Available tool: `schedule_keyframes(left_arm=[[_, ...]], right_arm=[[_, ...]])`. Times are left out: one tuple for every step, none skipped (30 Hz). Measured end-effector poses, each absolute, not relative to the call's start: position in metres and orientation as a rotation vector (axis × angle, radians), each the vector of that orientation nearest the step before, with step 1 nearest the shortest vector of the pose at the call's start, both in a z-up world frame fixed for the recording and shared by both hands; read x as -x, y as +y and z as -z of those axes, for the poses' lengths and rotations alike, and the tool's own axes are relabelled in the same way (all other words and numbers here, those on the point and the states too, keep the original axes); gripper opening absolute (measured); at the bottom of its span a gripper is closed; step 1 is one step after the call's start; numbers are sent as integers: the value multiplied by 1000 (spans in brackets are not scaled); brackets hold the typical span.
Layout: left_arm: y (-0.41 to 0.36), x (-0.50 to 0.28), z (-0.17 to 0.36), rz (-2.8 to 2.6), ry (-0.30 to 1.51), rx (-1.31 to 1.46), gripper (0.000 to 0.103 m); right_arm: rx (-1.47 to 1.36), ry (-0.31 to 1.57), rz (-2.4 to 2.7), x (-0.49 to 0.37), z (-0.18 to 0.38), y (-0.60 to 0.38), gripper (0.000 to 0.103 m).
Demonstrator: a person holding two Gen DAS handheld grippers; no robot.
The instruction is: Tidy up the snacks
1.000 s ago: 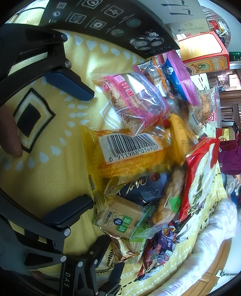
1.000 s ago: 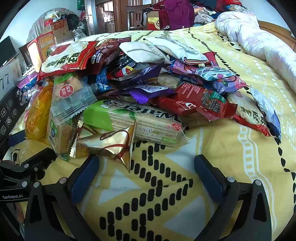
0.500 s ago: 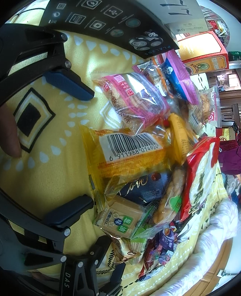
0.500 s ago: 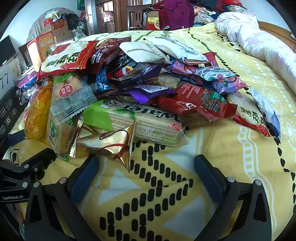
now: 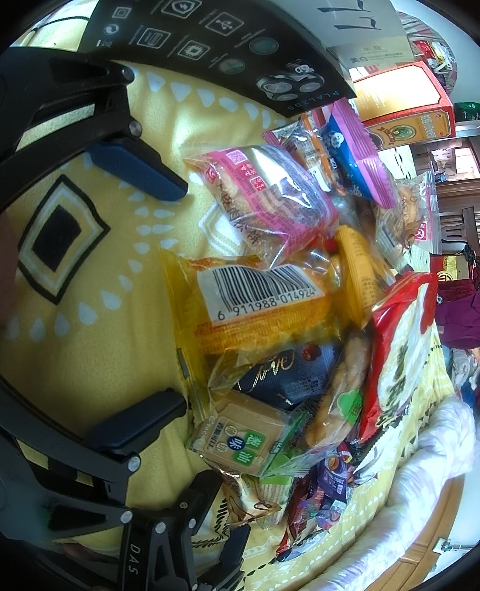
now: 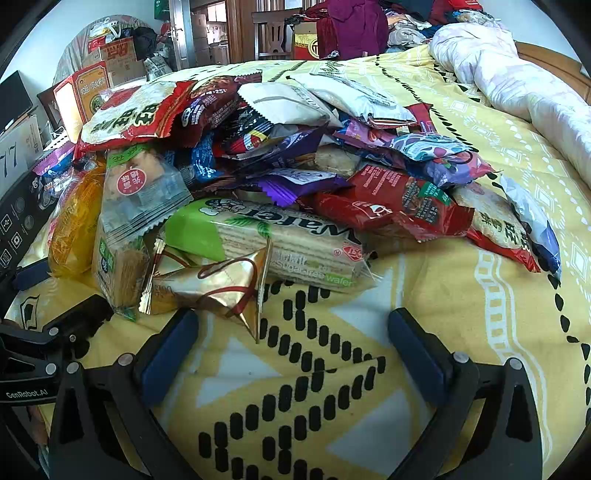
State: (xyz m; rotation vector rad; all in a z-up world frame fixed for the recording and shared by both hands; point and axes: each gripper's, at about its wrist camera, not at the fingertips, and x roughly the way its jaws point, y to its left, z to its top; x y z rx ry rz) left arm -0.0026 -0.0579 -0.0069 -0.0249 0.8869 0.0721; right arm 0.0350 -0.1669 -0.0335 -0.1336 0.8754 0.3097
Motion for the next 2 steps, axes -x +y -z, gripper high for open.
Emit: schedule_keyframes(left_arm=[[-57,3,7,-71,886,26,103],[-57,3,7,-70,885,27,103]], right_arm=[[135,875,-308,-35,34,-167,103],[136,875,-308,-35,34,-167,103]])
